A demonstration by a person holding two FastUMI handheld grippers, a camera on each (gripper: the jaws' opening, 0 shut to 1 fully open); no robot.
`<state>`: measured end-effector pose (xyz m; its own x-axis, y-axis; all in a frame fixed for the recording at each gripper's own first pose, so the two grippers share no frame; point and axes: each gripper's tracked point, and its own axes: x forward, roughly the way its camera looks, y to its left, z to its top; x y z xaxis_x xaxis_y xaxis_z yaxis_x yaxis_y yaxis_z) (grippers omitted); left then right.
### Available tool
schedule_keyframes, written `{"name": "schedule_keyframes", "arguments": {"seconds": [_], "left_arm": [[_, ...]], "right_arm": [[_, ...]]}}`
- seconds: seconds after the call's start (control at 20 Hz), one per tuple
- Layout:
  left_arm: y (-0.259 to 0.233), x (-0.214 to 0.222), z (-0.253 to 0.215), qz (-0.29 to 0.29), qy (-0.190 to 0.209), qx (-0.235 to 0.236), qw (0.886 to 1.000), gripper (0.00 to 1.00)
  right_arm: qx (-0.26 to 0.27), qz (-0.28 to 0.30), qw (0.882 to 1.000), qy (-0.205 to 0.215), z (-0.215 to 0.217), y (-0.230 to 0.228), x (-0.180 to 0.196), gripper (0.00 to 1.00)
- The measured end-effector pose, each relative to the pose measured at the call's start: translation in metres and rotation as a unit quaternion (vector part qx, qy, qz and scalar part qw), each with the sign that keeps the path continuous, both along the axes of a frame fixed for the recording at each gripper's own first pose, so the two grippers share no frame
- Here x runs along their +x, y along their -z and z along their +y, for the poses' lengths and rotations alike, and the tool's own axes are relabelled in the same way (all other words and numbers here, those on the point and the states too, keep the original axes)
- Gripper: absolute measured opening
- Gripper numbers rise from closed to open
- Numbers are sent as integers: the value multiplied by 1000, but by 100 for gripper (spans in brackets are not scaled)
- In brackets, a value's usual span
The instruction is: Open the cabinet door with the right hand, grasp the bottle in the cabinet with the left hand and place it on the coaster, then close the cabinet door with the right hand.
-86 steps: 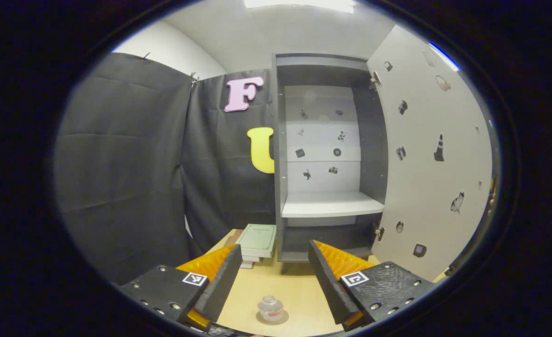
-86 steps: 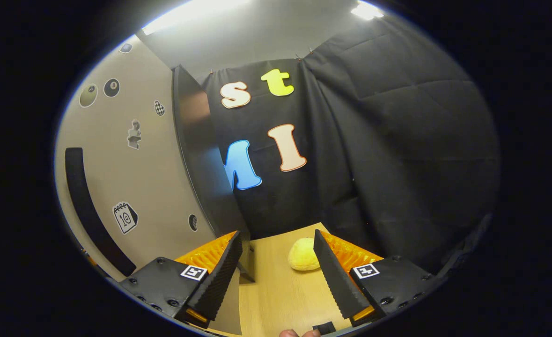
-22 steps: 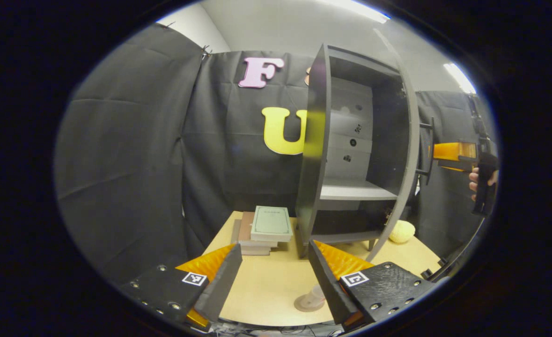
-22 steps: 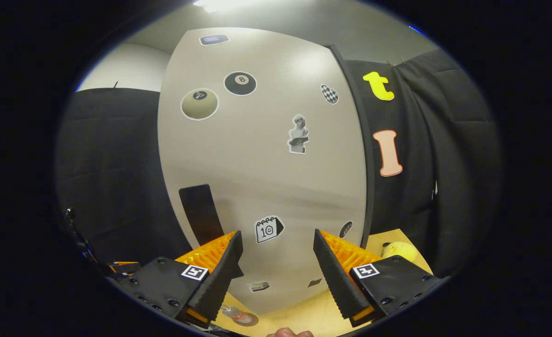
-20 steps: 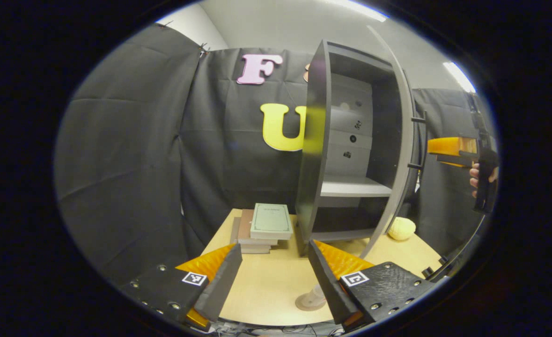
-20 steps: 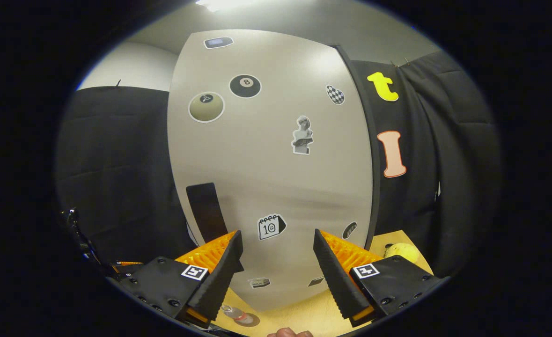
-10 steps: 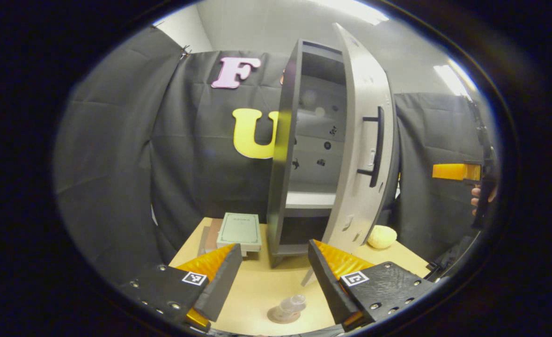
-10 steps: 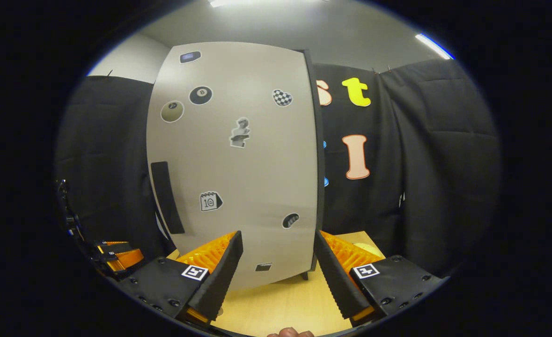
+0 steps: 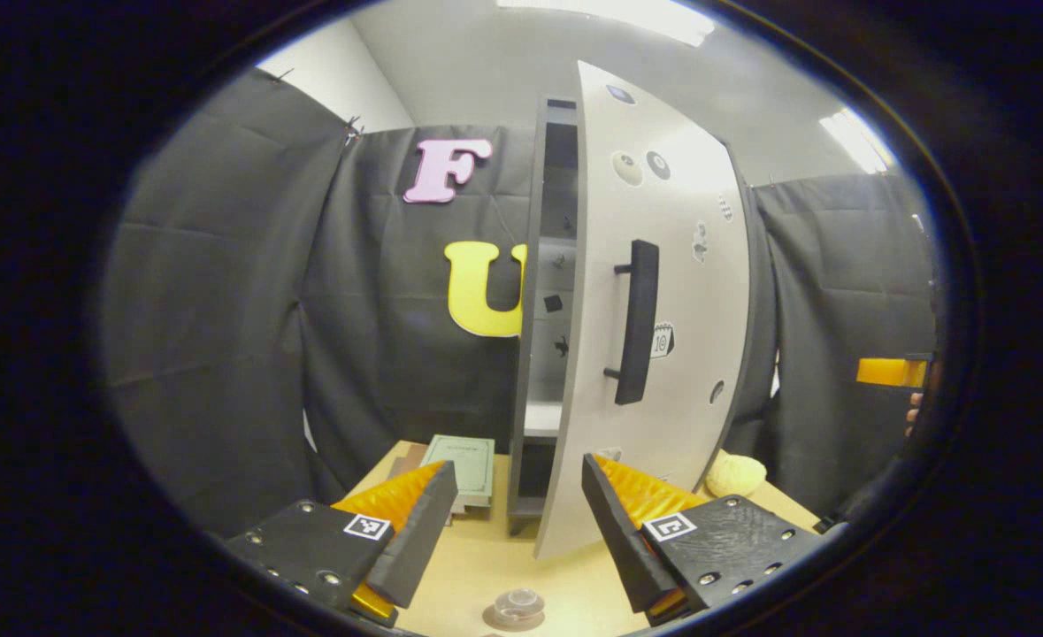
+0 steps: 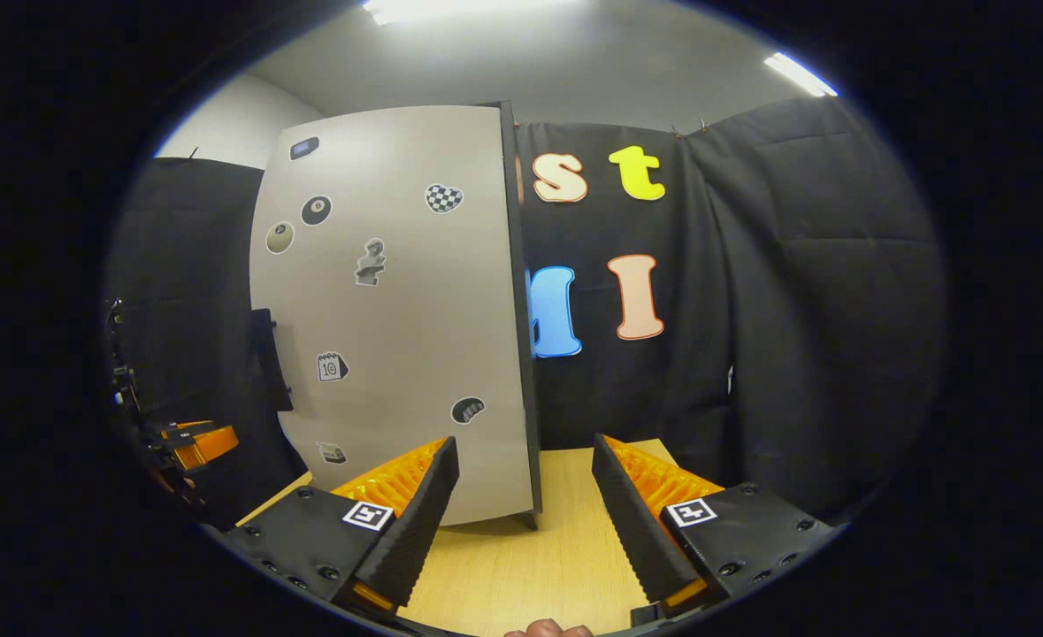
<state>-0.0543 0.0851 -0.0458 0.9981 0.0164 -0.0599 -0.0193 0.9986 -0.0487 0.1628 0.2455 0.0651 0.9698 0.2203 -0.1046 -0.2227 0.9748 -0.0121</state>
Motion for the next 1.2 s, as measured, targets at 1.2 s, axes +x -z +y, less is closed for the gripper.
{"name": "schedule_keyframes", "arguments": {"seconds": [1.2], "left_arm": [[-78,-43,-75,-72,-10,-41,997,85]], "right_arm": [[16,-86,996,-15,20,-32,61,98]]}}
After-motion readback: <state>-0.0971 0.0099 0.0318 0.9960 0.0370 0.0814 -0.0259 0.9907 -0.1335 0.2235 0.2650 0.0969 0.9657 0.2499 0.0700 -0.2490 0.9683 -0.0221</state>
